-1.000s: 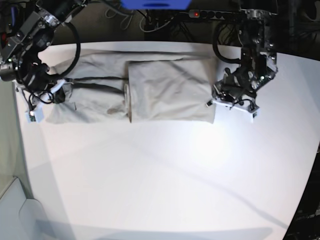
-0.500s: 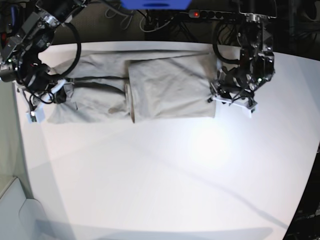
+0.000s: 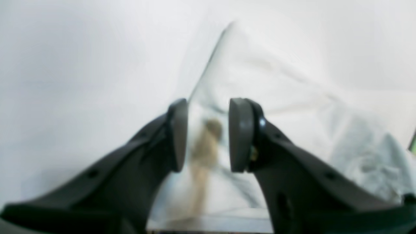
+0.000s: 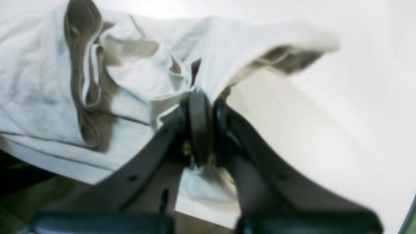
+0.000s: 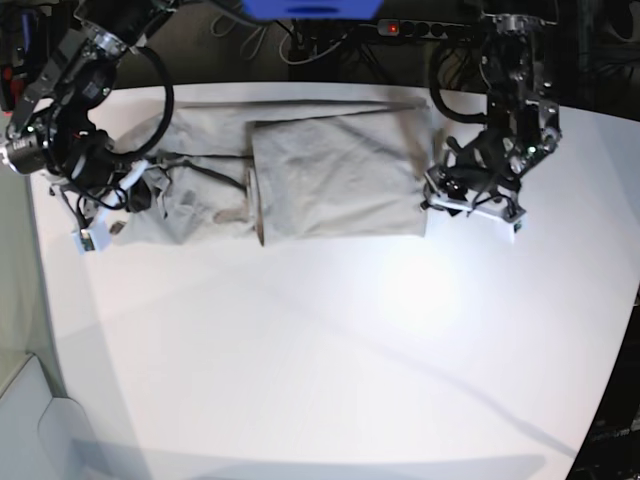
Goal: Layout the t-shirt on the table in an organized manner, then fold the t-shirt properly
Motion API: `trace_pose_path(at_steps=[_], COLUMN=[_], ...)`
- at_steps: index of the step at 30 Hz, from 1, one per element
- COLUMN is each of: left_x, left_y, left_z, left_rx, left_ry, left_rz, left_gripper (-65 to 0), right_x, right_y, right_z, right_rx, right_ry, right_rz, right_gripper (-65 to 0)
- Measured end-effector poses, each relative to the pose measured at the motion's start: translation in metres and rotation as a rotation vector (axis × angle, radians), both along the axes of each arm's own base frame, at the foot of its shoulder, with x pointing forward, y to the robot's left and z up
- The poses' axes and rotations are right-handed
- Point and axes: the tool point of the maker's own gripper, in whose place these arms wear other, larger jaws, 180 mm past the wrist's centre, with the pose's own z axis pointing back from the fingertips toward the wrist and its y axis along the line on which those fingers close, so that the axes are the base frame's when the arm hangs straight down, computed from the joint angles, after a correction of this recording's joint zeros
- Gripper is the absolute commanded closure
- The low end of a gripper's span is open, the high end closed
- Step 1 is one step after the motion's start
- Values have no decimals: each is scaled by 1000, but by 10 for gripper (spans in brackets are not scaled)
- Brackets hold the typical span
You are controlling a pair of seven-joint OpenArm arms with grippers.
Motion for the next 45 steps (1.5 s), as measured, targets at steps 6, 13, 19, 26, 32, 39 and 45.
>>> trace_pose_path(at_steps=[6, 13, 19, 26, 32, 39, 45], left_x=[-12, -43, -37, -35, -39, -61, -72], left_y=[81, 118, 111, 110, 110, 116, 138], left_z=[8, -19, -25, -24, -25, -29, -13], left_rx=[56, 55, 18, 11, 10, 34, 74], left_ry=[-18, 105, 125, 124, 128, 163, 126], left_rz=[240, 352, 349, 349, 347, 352, 409], left_gripper=[-204, -204, -204, -204, -204, -204, -204], right_x=[6, 12, 10, -11, -28, -22, -34], right_y=[31, 79, 121, 159, 219, 255, 273], right_z=[6, 38, 58, 51, 62, 64, 27], right_rx=[85, 173, 306, 347, 440, 505, 484], right_ry=[-40, -155, -217, -170, -167, -181, -66], right_rz=[71, 223, 352, 471, 618, 704, 743], right_gripper=[0, 0, 0, 0, 0, 0, 0])
